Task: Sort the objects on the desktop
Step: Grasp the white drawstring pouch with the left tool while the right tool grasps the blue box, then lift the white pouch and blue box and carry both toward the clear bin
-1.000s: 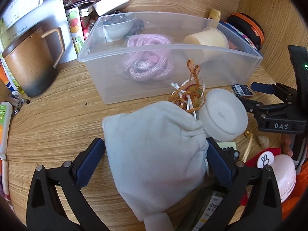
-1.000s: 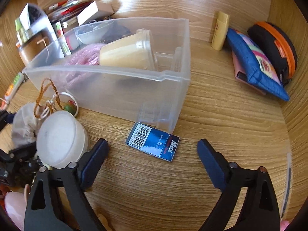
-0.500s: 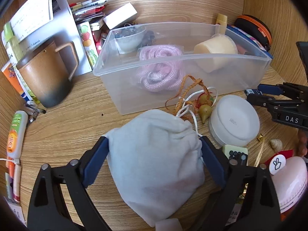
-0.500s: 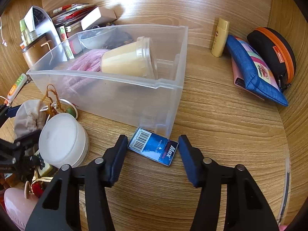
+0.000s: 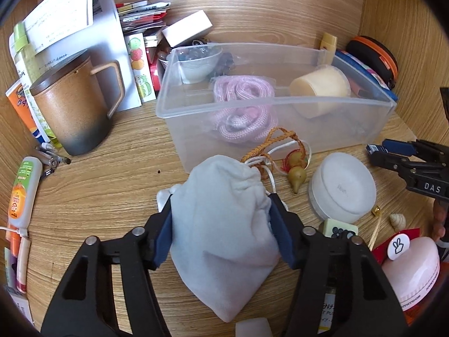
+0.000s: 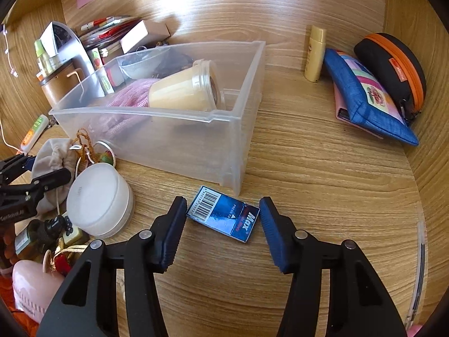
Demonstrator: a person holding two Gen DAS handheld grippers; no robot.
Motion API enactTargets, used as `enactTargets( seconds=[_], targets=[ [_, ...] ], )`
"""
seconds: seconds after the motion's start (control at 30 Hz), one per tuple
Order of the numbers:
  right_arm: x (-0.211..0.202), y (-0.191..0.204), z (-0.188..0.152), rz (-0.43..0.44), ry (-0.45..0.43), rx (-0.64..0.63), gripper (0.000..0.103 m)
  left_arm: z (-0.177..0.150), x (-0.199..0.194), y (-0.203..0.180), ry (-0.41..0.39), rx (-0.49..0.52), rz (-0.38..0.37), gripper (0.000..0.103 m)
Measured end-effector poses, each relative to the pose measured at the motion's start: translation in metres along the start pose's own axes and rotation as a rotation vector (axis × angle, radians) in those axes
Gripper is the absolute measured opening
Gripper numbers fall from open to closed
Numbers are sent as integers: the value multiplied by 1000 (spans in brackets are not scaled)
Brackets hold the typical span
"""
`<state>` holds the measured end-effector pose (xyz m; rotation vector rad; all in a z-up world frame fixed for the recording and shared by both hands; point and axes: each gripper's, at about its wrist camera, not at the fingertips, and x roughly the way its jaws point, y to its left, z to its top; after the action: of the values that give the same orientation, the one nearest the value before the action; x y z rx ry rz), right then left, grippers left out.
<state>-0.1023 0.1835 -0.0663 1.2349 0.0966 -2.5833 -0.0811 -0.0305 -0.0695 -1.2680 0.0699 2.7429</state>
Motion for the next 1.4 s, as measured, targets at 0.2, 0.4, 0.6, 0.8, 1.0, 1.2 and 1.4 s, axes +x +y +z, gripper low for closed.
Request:
enactTargets(
  seconds=[0.2,0.4,0.6,0.8,1.0,1.2,1.4],
  targets=[
    [-16,-6,-5,25,-30,33,50,1,-5,6,-8,-36,-31,55],
    [-38,-9,-2,24,-85,43,50,4,-14,7,-30,-45,-46,53],
    [-50,-9,5,21,-119,36,50,12,-28,8,-69,-54,-60,53],
    [-59,-7,8,29,-144,29,50,16,-40,12,-103,-67,-77,49],
    [-65,-4,12,43,-167,18,50,24,-51,17,-132,-73,-75,35],
    [-64,-1,11,49,-164,2,50,10,-42,15,-75,-47,-52,76],
    [-66,2,17,57,-178,-8,50,2,-14,9,46,-19,-65,87]
  ],
)
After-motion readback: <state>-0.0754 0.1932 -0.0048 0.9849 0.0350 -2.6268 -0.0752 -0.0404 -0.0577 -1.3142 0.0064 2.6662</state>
